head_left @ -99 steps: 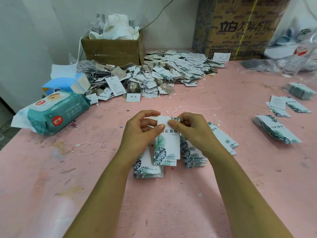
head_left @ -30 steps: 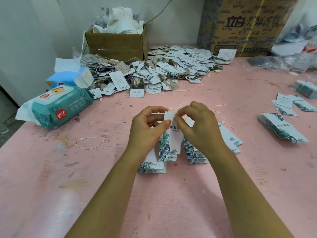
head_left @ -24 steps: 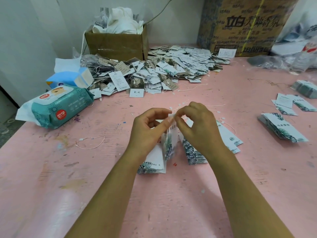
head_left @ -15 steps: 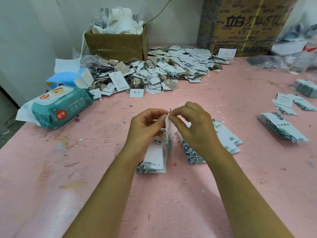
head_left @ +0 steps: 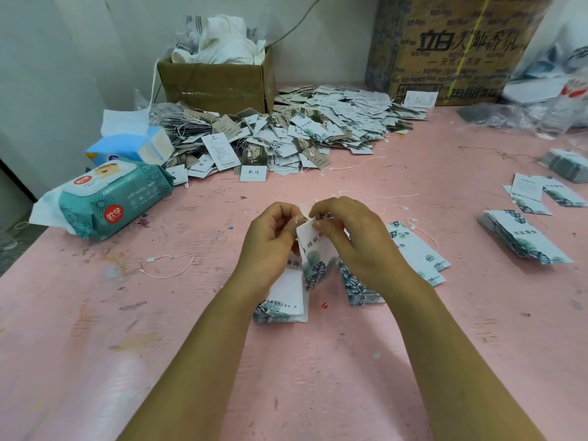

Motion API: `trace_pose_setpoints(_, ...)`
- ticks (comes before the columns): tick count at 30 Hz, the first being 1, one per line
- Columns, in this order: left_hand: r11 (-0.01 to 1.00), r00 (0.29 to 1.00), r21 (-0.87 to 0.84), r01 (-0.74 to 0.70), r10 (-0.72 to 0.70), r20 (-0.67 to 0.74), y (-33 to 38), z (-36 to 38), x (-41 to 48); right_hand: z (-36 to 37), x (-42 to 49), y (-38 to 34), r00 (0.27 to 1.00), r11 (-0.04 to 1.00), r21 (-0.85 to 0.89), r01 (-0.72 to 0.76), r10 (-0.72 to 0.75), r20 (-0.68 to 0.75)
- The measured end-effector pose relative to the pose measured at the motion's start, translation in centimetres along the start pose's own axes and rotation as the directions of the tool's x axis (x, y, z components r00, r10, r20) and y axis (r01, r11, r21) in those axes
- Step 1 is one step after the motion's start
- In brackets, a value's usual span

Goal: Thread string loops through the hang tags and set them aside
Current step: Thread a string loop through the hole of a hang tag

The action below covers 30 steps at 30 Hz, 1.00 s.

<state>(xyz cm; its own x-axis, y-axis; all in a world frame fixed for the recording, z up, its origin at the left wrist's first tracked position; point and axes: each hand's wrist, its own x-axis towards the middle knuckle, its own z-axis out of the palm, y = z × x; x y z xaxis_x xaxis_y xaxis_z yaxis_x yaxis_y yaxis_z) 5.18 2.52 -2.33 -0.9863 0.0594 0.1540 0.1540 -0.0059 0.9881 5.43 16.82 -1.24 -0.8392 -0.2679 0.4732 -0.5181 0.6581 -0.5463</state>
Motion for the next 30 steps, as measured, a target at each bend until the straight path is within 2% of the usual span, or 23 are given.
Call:
trace_pose_setpoints(3,0.999,0.999,-0.047,-0.005,0.003,-0.041,0.2,0.0,0.1,-0.4,-0.1,0.4,1.000,1.000,0.029,-0.004,0.005,-0.018)
trace_pose_setpoints(5,0.985,0.998,-0.174,0.007,-0.017,-0.054,0.3,0.0,0.1,-0.4,-0.1,0.7,1.000,0.997,0.079,-0.021,0.023,-0.019)
trace_pose_setpoints(9,0.889,0.997,-0.455,0.061,-0.071,-0.006,0.5,-0.2,0.3,-0.3,-0.2,0.7,0.997,0.985,0.160,-0.065,0.071,-0.035)
trace_pose_setpoints(12,0.823,0.995,-0.562,0.081,-0.099,-0.001,0.7,-0.5,0.3,-0.5,0.0,1.0,0.983,0.977,0.183,-0.107,0.132,-0.130)
trace_pose_setpoints(15,0.804,0.992,-0.589,0.085,-0.126,-0.030,0.5,-0.6,0.5,-0.7,0.1,1.7,0.952,0.944,0.264,-0.198,0.250,-0.178)
trace_pose_setpoints(20,0.829,0.989,-0.557,0.051,-0.120,-0.088,0.5,-0.8,0.5,-1.1,0.2,2.7,0.890,0.886,0.340,-0.315,0.400,-0.220)
trace_pose_setpoints(25,0.854,0.986,-0.519,0.021,-0.105,-0.132,0.4,-1.0,0.5,-1.5,0.2,2.8,0.834,0.809,0.499,-0.312,0.484,-0.263)
trace_pose_setpoints(30,0.885,0.988,-0.465,-0.004,-0.068,-0.139,0.3,-0.9,0.4,-1.7,0.1,2.3,0.844,0.722,0.647,-0.245,0.488,-0.225)
